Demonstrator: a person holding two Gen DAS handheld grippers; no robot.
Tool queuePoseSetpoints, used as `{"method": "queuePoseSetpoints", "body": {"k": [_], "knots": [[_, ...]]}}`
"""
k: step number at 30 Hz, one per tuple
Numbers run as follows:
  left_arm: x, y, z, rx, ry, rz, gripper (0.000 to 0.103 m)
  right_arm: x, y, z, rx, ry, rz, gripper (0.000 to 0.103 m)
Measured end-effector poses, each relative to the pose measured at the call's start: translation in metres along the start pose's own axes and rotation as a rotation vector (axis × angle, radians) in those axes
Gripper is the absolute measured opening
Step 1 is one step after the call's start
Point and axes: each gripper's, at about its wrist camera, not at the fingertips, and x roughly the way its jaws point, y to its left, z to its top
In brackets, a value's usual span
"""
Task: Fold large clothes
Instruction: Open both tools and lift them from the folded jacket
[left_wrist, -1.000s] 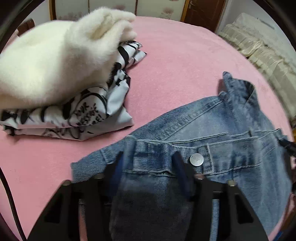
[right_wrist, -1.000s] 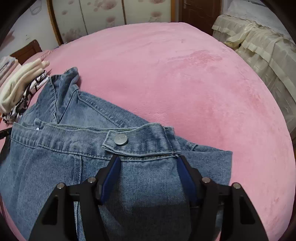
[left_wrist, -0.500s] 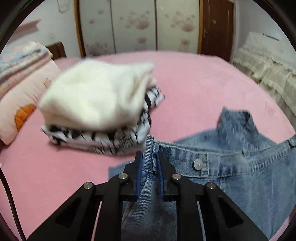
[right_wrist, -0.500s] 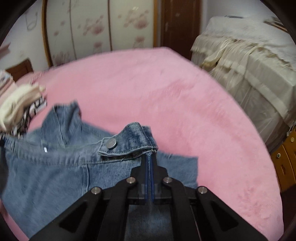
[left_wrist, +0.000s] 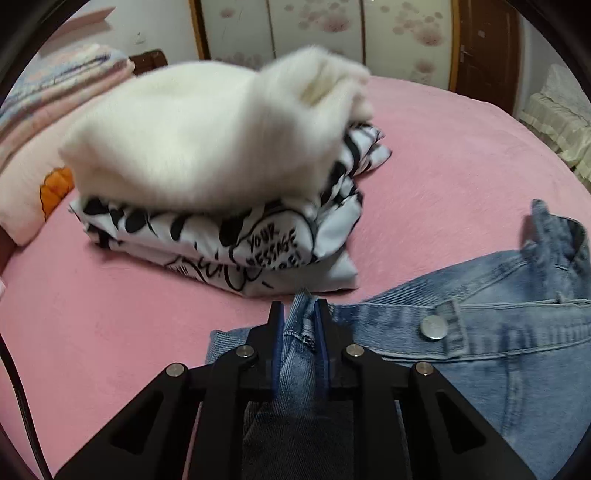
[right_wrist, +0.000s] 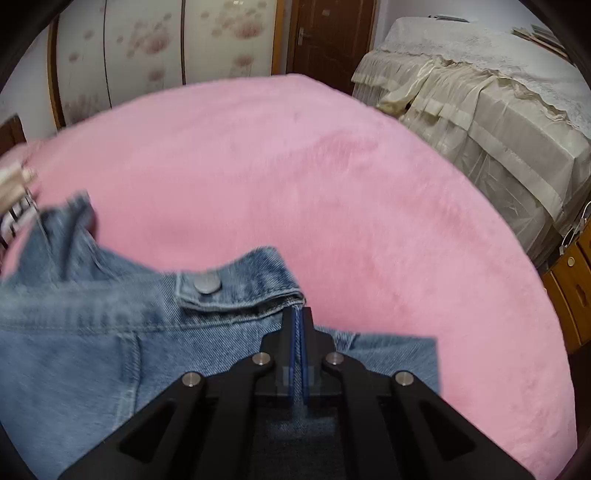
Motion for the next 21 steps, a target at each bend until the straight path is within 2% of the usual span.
{"method": "queuePoseSetpoints", "body": {"k": [2,3,7,11,14,16,19,21], "knots": [[0.006,0.001,0.001,-0.003,-0.004,0.015,0.005,0.002,0.002,-0.004,-0.007,-0.008,-0.014,0.002],[0.010,0.002,0.000,0.000,0.003,0.030,0.005,0.001,0.004,-0.004,-0.015,-0.007,-0.019,0.003],[0.006,0.006,0.006,-0.003,0.013,-0.007,0.007,-0.007,0.006,-0.001,-0.058,0.033,-0.020,0.008],[-0.025,0.007,0.002,0.028,0.014,-0.032,0.021,-0.038,0.002,0.002,-0.036,0.037,0.046,0.008],[-0.066,0.006,-0.007,-0.003,-0.001,-0.092,0.042,-0.074,0.008,-0.003,-0.026,-0.006,0.110,0.012],[-0.095,-0.002,-0.018,-0.018,-0.009,-0.156,0.056,-0.092,0.018,-0.010,-0.028,-0.013,0.151,0.021],[-0.128,-0.024,-0.041,-0.007,-0.015,-0.237,0.057,-0.113,0.049,-0.025,-0.043,0.021,0.249,0.022],[-0.144,-0.044,-0.061,-0.001,-0.017,-0.284,0.057,-0.125,0.075,-0.038,-0.060,0.037,0.344,0.022]]}}
